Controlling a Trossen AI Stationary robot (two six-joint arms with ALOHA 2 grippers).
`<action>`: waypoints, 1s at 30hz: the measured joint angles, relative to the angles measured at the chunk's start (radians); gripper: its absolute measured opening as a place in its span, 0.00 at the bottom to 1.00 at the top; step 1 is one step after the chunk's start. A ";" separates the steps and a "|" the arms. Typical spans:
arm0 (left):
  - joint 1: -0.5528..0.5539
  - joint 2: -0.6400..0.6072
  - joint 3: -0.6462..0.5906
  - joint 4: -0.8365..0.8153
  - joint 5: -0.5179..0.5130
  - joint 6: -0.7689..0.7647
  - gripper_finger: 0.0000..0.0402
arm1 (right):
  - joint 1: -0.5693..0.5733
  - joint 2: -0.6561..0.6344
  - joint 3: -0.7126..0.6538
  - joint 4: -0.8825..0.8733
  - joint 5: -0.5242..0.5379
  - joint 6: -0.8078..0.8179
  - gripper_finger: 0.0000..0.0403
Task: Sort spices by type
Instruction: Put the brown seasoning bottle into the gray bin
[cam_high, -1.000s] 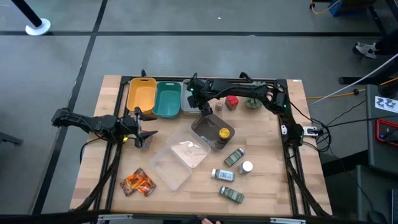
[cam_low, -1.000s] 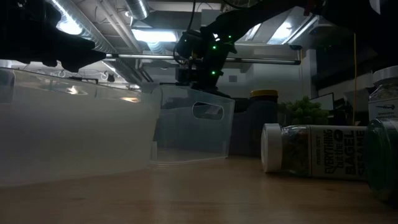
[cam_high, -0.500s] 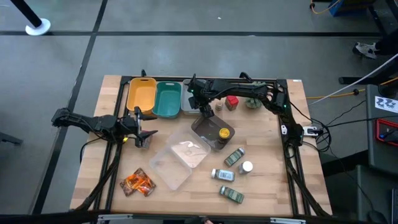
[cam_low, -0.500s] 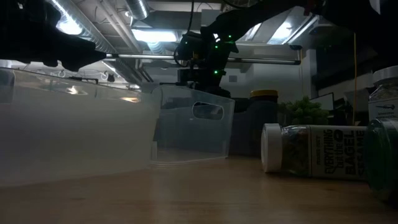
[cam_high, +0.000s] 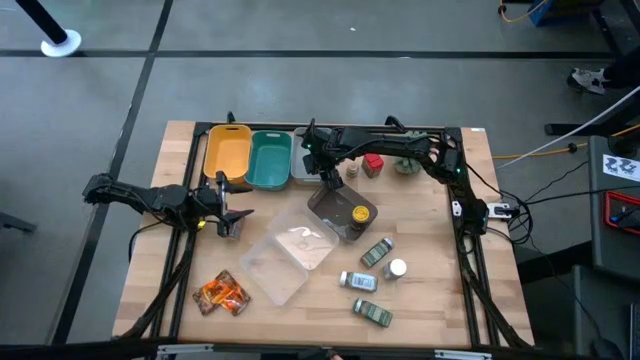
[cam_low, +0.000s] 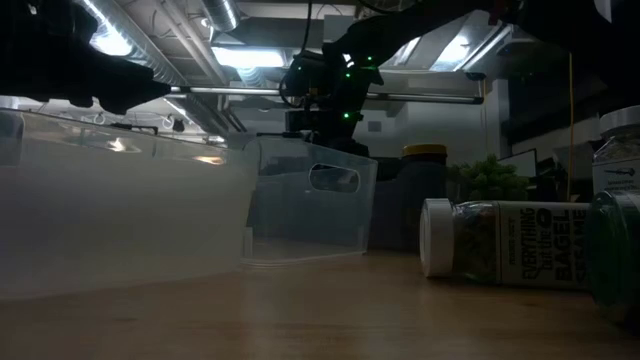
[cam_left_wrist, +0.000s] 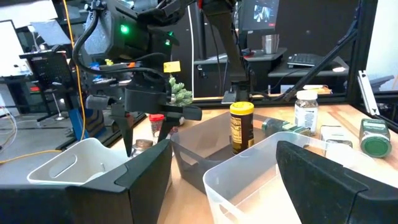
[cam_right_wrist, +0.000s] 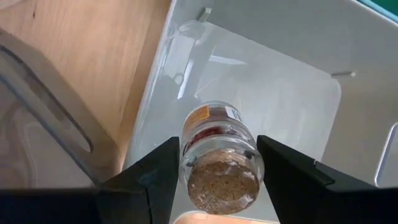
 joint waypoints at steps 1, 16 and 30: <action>0.000 0.000 0.000 0.000 0.000 0.000 0.68 | 0.000 0.000 0.000 0.000 0.000 0.006 0.52; 0.000 0.000 0.000 0.000 -0.001 0.000 0.68 | -0.007 0.000 0.000 -0.078 -0.046 0.053 0.52; 0.000 0.000 0.000 0.000 -0.001 0.000 0.68 | -0.014 0.000 0.000 -0.087 -0.090 0.063 0.53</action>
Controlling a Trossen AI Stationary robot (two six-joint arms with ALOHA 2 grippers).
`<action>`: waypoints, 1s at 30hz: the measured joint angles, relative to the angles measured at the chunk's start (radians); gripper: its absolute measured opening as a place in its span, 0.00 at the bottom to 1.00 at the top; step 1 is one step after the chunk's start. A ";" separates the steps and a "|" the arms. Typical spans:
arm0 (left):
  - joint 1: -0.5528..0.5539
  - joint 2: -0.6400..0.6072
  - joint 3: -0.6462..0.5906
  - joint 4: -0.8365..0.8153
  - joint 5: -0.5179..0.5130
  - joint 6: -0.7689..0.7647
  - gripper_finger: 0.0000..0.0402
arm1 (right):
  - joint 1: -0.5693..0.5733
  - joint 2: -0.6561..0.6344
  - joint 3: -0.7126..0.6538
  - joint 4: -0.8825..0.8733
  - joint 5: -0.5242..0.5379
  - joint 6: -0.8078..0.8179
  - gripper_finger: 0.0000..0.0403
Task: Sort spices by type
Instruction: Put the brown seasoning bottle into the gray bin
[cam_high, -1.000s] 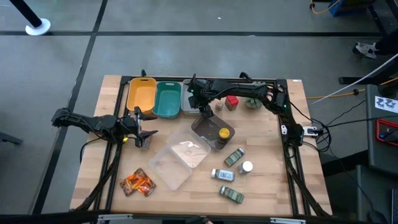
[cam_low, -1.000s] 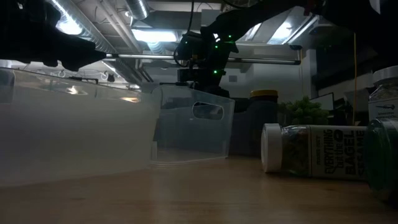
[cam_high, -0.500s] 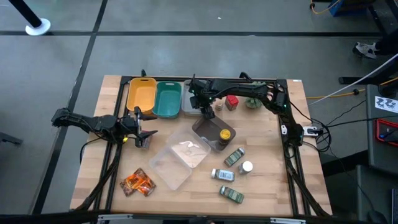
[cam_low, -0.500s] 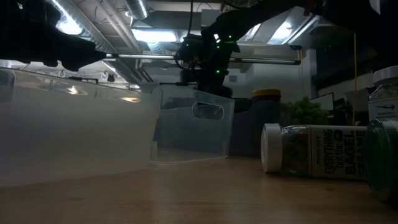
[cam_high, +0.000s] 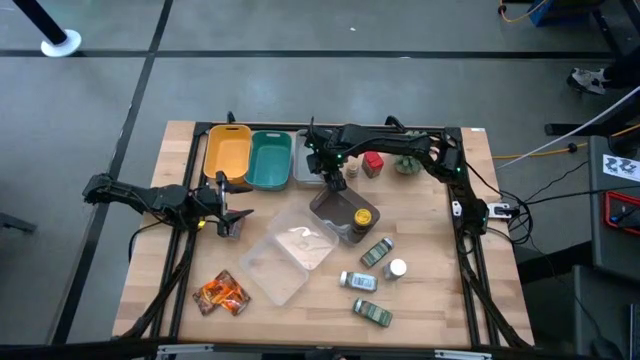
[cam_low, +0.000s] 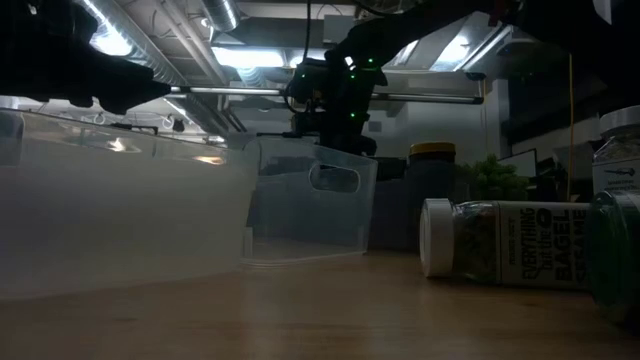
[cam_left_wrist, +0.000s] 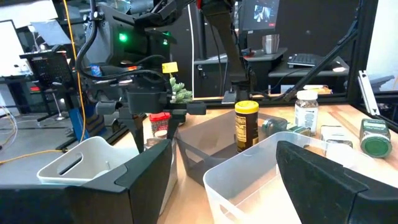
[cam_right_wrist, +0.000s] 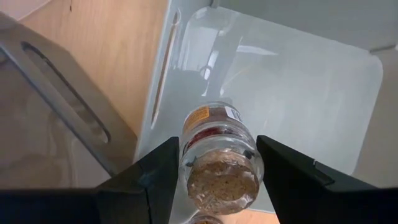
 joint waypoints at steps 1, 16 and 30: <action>0.000 0.000 0.000 0.000 0.000 0.000 0.68 | 0.000 0.000 0.000 0.000 0.000 0.001 0.53; 0.000 0.000 0.000 0.000 0.000 0.000 0.68 | -0.013 0.000 0.000 0.011 0.004 0.010 0.79; 0.000 0.000 0.000 0.000 0.000 0.000 0.68 | -0.012 0.000 0.128 -0.088 0.042 0.032 0.78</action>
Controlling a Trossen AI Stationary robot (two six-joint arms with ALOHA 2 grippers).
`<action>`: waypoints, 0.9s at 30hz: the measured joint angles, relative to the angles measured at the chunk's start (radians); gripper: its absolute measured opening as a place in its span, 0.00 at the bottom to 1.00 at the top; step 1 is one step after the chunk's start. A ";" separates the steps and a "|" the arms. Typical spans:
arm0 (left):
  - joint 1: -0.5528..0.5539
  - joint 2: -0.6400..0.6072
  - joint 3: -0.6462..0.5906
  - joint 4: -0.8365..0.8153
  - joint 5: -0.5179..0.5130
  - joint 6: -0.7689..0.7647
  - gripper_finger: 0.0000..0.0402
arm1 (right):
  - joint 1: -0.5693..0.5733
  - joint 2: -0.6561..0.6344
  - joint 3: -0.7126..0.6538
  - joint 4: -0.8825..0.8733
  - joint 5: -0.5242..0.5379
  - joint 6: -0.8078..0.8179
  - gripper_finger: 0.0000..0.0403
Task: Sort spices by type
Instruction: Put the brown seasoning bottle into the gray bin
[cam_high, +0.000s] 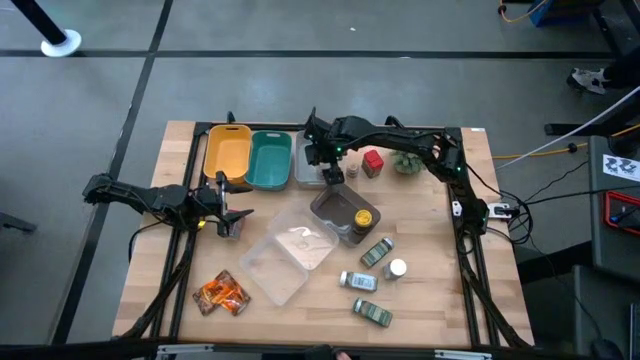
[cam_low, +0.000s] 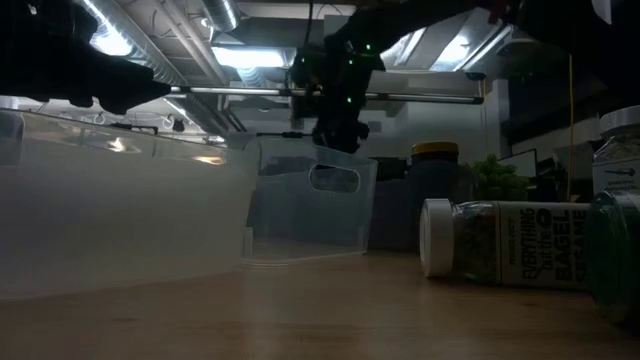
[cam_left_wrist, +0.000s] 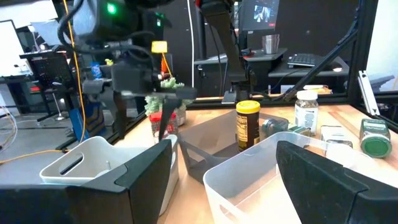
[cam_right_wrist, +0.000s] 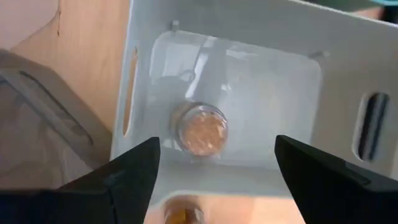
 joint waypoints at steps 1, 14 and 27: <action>0.000 0.000 0.000 0.000 0.000 0.000 0.68 | 0.000 0.000 0.018 -0.027 0.012 0.012 0.77; 0.000 0.000 0.000 0.000 0.000 0.000 0.68 | -0.014 0.000 0.081 -0.378 0.090 0.218 0.76; 0.000 0.000 0.000 0.000 0.000 0.000 0.68 | -0.094 -0.002 0.010 -0.373 -0.023 0.273 0.76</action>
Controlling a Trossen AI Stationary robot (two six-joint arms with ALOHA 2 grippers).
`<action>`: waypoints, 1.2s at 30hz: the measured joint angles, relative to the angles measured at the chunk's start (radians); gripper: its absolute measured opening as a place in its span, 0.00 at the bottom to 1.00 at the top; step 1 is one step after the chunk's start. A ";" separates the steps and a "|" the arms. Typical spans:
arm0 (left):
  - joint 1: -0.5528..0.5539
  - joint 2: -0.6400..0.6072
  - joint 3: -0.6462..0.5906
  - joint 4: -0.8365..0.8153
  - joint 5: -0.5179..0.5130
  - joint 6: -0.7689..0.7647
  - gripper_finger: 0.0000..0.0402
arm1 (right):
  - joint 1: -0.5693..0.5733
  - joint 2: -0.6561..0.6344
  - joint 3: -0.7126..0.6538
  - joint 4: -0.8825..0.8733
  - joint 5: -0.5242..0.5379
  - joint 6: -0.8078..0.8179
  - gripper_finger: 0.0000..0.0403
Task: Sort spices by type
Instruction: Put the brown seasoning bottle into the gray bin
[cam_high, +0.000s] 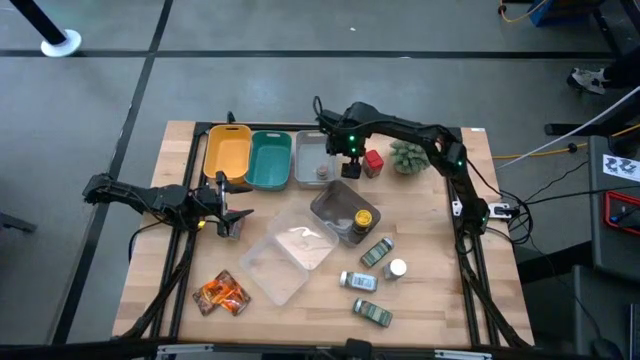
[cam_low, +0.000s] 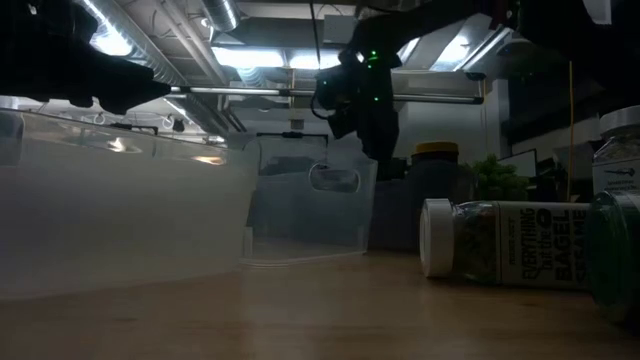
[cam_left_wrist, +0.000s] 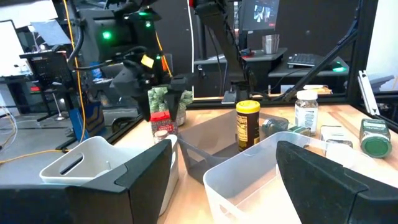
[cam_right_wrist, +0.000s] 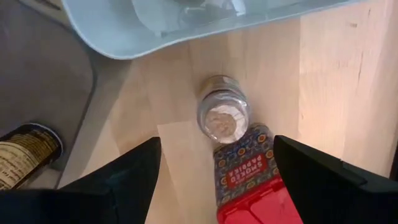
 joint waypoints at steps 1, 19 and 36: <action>0.000 0.000 0.000 0.000 0.000 0.000 0.68 | 0.000 0.000 -0.008 0.015 0.000 -0.001 0.76; 0.000 0.000 0.000 0.000 0.000 0.000 0.68 | 0.001 0.001 -0.174 0.185 0.034 -0.022 0.76; 0.000 0.000 0.000 0.000 0.000 0.000 0.68 | -0.005 0.002 -0.222 0.268 0.072 -0.026 0.54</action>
